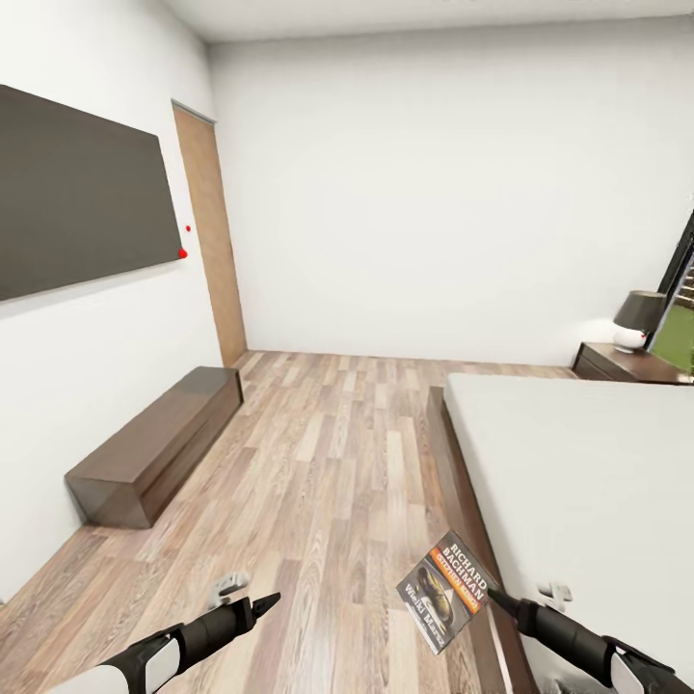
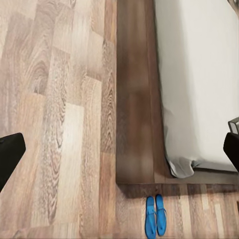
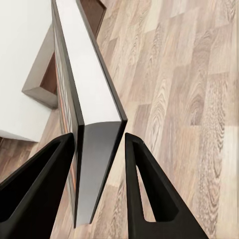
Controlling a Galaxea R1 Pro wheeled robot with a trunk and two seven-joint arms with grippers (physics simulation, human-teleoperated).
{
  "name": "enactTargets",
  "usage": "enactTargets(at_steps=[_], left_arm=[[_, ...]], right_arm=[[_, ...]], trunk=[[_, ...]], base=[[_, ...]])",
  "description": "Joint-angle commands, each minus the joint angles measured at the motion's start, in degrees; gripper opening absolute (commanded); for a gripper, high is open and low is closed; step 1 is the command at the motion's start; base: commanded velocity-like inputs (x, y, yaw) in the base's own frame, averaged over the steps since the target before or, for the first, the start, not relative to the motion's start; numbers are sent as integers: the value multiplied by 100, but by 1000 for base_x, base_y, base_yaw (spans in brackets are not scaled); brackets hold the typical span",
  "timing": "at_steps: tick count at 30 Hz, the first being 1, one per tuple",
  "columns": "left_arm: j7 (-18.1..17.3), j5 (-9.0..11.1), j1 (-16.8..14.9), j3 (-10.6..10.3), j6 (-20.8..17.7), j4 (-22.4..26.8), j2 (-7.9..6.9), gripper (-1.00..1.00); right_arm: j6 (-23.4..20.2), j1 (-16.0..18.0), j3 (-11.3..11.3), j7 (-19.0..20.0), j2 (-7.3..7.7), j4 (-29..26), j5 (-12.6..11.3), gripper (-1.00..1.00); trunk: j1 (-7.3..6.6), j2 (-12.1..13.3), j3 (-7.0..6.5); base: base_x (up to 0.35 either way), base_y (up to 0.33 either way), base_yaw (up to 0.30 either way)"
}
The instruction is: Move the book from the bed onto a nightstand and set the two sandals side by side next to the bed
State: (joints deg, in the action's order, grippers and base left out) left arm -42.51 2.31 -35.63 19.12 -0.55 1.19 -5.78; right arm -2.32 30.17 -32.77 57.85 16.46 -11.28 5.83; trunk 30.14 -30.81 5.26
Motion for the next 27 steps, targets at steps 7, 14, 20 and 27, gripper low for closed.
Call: enactTargets(at_steps=[7, 14, 20, 27], left_arm=[[-20, 24, -5, -5, -6, -4, -2, 100], [-20, 24, -5, -5, -6, -3, -2, 100], [-20, 24, -5, -5, -6, -5, -2, 100], [-20, 24, -5, -5, -6, -5, -3, 100]], right_arm=[[-23, 6, -54, 33, -2, -5, 58, -100], [-23, 6, -51, 44, -2, -5, 58, -100], [-29, 6, -53, 60, -2, -5, 58, -100], [-31, 8, -53, 44, -2, -5, 58, -100]], trunk=[[3, -10, 11], [3, -10, 11], [3, -10, 11], [3, -10, 11]], base=[[0, 0, -26], [0, 0, -1], [0, 0, 0], [0, 0, -136]])
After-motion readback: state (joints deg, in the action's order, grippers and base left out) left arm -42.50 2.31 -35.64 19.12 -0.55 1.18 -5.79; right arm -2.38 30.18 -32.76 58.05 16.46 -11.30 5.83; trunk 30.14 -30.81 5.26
